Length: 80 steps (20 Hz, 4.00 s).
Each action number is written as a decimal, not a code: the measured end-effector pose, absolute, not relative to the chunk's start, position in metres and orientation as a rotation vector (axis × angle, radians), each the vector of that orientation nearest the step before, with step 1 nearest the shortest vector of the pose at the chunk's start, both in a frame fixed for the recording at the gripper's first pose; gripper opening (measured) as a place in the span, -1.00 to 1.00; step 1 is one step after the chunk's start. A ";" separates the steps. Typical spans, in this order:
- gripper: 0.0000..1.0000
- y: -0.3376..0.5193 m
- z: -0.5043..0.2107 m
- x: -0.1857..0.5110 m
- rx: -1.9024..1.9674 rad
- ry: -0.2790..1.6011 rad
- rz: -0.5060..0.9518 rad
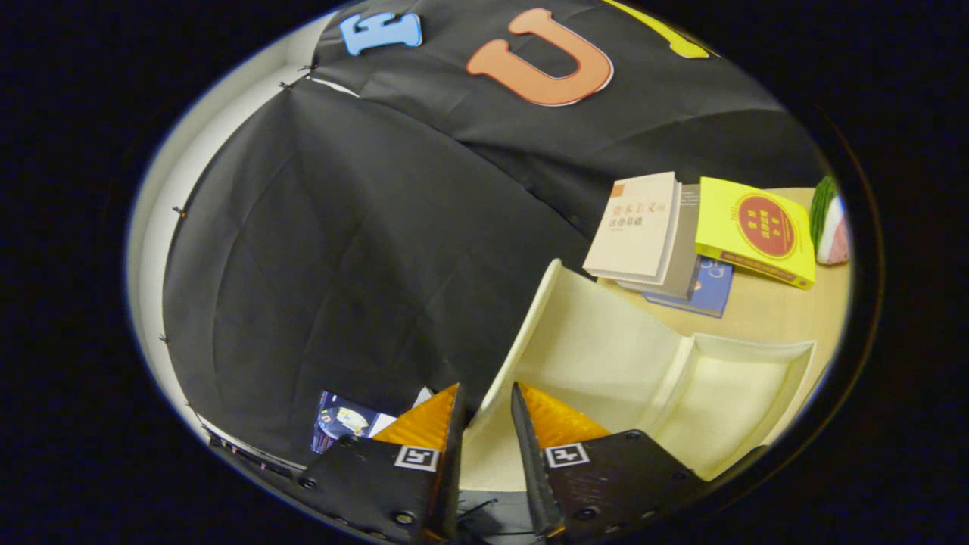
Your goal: Open the storage box then place both shoes into the box .Put the left shoe in first, then the right shoe, with the right side of both shoes facing outward in a uniform manner.
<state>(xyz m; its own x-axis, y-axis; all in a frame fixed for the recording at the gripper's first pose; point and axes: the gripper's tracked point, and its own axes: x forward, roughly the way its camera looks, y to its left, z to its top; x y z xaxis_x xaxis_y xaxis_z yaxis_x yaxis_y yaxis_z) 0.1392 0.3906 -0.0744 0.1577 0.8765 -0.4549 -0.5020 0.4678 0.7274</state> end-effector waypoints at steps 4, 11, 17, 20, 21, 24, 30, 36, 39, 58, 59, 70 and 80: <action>0.14 0.375 -0.078 0.152 0.440 0.978 0.970; 0.89 0.261 -0.124 0.161 0.324 1.002 0.864; 0.89 0.130 -0.188 0.163 0.215 1.003 0.718; 0.90 0.069 -0.233 0.159 0.174 1.054 0.640; 0.90 0.051 -0.249 0.157 0.152 1.070 0.621; 0.89 0.005 -0.297 0.150 0.064 1.116 0.567; 0.89 -0.053 -0.364 0.154 -0.015 1.186 0.468; 0.40 -0.068 -0.419 0.137 -0.068 1.295 0.412; -0.10 -0.071 -0.439 0.144 -0.083 1.275 0.326; -0.96 -0.019 -0.344 0.107 0.498 1.140 0.351; -0.97 -0.008 -0.325 0.105 0.519 1.115 0.358; -0.97 0.165 -0.224 0.099 0.468 0.957 0.423; -0.97 0.257 -0.297 0.121 0.402 0.935 0.342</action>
<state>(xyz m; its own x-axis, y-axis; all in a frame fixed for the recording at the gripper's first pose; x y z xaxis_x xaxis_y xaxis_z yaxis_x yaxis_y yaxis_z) 0.1213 0.2570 -0.2971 0.5498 0.4507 -0.7033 -0.1096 0.8736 0.4741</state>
